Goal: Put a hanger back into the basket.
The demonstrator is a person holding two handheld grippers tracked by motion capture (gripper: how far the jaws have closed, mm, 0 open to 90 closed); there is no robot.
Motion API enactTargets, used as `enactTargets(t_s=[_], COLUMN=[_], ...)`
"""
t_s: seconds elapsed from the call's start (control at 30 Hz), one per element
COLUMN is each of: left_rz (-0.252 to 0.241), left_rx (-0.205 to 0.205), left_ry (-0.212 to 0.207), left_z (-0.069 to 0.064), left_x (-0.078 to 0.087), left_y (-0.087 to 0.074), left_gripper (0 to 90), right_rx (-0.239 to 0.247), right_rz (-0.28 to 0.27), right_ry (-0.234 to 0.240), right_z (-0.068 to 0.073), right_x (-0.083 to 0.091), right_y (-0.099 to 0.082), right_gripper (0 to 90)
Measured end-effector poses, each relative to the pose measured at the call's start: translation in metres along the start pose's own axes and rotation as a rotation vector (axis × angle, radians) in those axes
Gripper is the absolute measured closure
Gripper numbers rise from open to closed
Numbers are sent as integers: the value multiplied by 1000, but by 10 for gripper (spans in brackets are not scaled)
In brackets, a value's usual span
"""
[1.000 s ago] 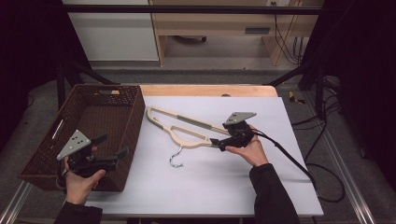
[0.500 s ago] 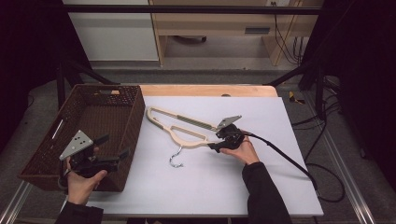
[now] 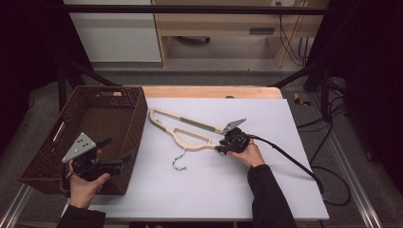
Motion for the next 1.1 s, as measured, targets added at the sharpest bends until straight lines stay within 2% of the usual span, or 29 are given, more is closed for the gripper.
enactTargets(t_s=[0.2,0.3,0.47,0.53,0.57,0.6,0.63,0.73,1.1], left_rz=[-1,5,6,5,3,3,4,8,7], left_rx=[0,-9,-13,-14,-8,-8,-9,-12,-9], left_ry=[1,0,-2,-2,-3,-3,-3,-3,-4], left_z=[0,-1,-2,-2,-2,-2,-3,-3,-3], left_x=[0,0,0,0,-1,-1,-1,-1,-2], left_y=[0,0,0,0,0,0,0,-1,-1], left_gripper=[53,53,53,53,54,54,54,54,54], right_rx=[13,29,27,26,32,32,65,76,86], right_rz=[-3,-2,-2,3,14,14,24,19,28], right_ry=[25,49,65,62,50,50,44,45,51], right_z=[-1,0,1,1,2,2,2,2,2], right_x=[1,5,5,5,2,2,0,0,2], right_y=[1,2,1,1,0,0,-2,-2,-1], right_gripper=[667,711,713,693,654,654,674,681,695])
Point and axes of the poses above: each handheld gripper's, and its own axes: x roughly backward along the jaws, y roughly out of its top, z roughly to its left, the point moved 3 cm from there along -x, roughly forward along the jaws, and after that the axes turned 13 degrees about y, right-handed, at the moved point
